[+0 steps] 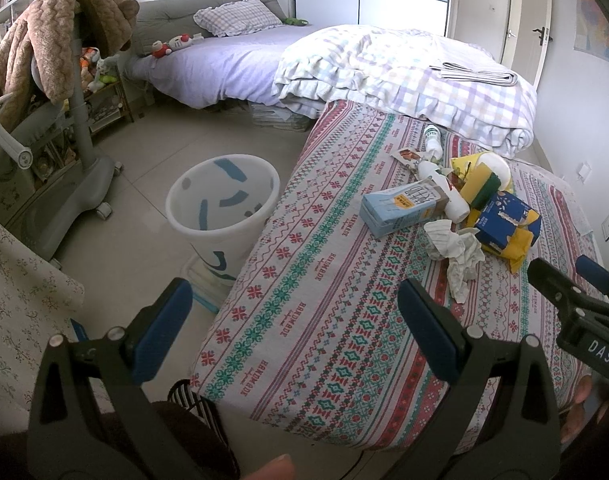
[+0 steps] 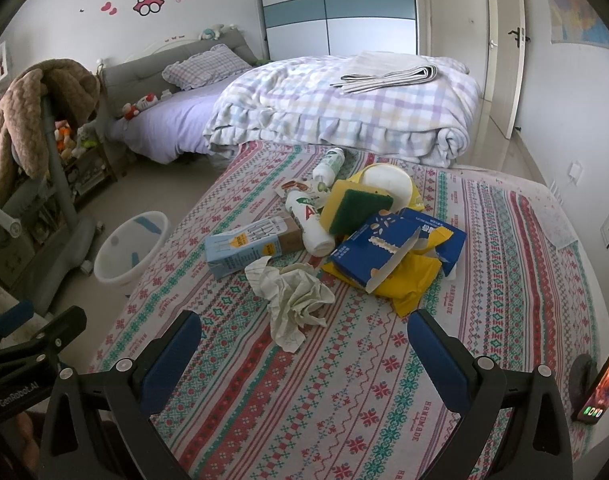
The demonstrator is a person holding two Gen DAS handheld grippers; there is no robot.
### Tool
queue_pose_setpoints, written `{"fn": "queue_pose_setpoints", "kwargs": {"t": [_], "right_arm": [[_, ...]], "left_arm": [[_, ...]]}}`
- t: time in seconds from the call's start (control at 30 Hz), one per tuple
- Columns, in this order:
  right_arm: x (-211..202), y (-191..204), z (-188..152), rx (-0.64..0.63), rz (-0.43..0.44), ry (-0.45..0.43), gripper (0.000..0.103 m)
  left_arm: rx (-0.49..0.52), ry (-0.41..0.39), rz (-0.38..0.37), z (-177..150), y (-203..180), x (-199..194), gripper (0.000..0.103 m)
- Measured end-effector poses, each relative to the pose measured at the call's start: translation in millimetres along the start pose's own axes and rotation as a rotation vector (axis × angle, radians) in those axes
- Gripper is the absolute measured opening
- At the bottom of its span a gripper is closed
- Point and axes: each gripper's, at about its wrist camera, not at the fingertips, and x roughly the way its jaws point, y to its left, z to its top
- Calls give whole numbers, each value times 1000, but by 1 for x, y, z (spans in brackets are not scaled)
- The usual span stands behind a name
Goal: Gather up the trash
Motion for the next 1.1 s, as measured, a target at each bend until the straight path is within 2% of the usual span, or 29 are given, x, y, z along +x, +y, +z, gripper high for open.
{"fn": "queue_pose_setpoints", "kwargs": {"t": [0.63, 0.77, 0.9, 1.1], "right_arm": [[0, -1, 1, 6, 3, 5, 103], [2, -13, 6, 21, 11, 29, 103], [6, -28, 14, 24, -23, 55, 103], [18, -57, 43, 41, -36, 138, 103]], "left_arm": [[-6, 13, -17, 1, 4, -1, 102], [3, 51, -59, 10, 7, 4, 102], [33, 88, -80, 21, 4, 11, 102], [106, 101, -127, 49, -10, 18, 102]]}}
